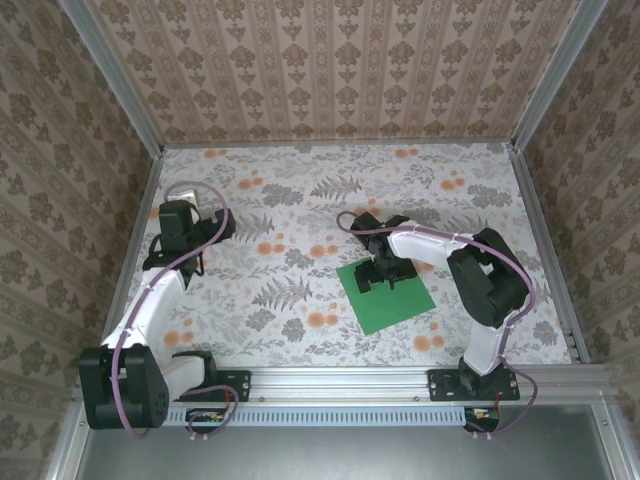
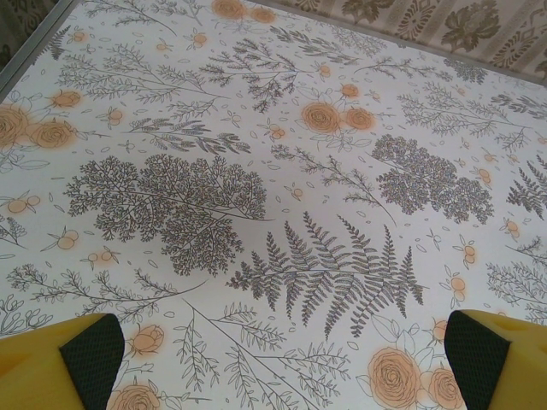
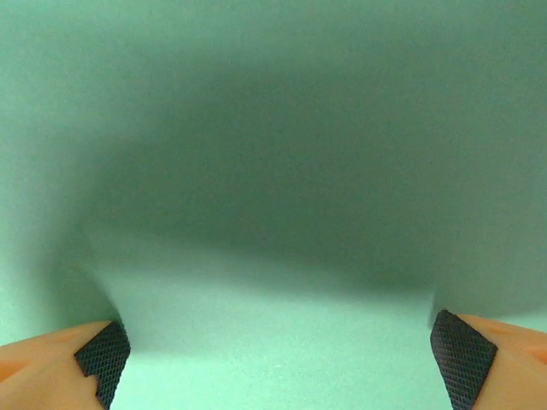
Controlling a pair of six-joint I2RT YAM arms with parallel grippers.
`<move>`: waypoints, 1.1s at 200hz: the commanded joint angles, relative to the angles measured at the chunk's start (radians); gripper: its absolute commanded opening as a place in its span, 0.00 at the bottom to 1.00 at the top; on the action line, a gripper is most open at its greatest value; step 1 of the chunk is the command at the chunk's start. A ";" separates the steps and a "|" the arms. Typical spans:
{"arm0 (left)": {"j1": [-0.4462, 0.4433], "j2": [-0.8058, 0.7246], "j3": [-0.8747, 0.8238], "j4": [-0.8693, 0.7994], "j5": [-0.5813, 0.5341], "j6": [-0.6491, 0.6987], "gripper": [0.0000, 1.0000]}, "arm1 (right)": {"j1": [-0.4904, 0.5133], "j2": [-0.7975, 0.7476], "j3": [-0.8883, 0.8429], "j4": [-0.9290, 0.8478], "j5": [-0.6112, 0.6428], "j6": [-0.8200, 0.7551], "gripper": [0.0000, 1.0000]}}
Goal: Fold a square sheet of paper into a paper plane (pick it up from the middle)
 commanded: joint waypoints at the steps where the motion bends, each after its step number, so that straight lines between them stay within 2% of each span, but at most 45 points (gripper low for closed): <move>1: 0.010 0.002 0.032 -0.002 0.015 -0.017 1.00 | -0.001 0.041 -0.005 -0.008 -0.025 -0.010 0.96; 51: 0.010 0.000 0.031 -0.008 0.015 -0.020 1.00 | -0.007 0.108 -0.025 0.000 -0.008 0.019 0.87; 84: 0.011 -0.005 0.030 -0.011 0.015 -0.021 1.00 | -0.031 0.098 -0.052 0.033 -0.048 0.020 0.80; 163: 0.010 -0.009 0.029 -0.018 0.014 -0.026 1.00 | -0.061 0.065 -0.060 0.037 -0.035 0.028 0.68; 205: 0.010 -0.009 0.029 -0.021 0.022 -0.030 1.00 | -0.061 -0.026 -0.041 0.035 -0.071 0.043 0.72; 220: 0.010 -0.009 0.030 -0.023 0.022 -0.029 1.00 | -0.059 -0.066 -0.034 0.022 -0.072 0.042 0.78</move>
